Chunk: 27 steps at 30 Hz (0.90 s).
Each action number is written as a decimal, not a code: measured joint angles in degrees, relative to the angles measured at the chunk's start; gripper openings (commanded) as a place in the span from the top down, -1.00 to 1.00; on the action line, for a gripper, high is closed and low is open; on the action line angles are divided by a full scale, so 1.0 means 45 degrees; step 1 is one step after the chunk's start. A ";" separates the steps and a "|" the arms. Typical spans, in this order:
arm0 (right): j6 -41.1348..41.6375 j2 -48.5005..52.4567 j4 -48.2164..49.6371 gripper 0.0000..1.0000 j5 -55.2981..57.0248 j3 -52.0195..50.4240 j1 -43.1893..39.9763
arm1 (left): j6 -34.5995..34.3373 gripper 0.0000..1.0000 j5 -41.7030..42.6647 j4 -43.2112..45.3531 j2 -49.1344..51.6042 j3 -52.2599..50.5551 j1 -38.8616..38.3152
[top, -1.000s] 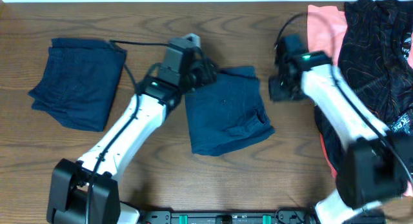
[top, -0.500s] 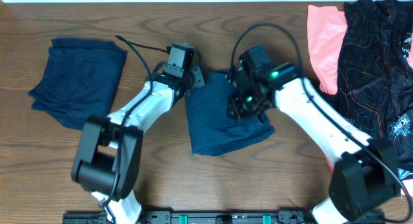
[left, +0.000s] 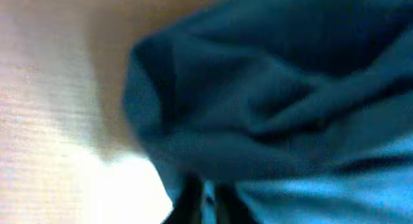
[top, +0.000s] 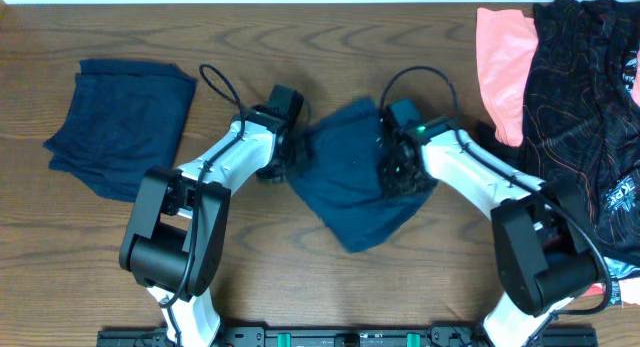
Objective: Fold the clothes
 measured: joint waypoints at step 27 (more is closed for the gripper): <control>-0.1583 -0.4318 -0.2050 -0.58 0.1030 0.2210 -0.1501 | 0.2681 -0.88 0.2259 0.7601 -0.0981 -0.0272 0.0010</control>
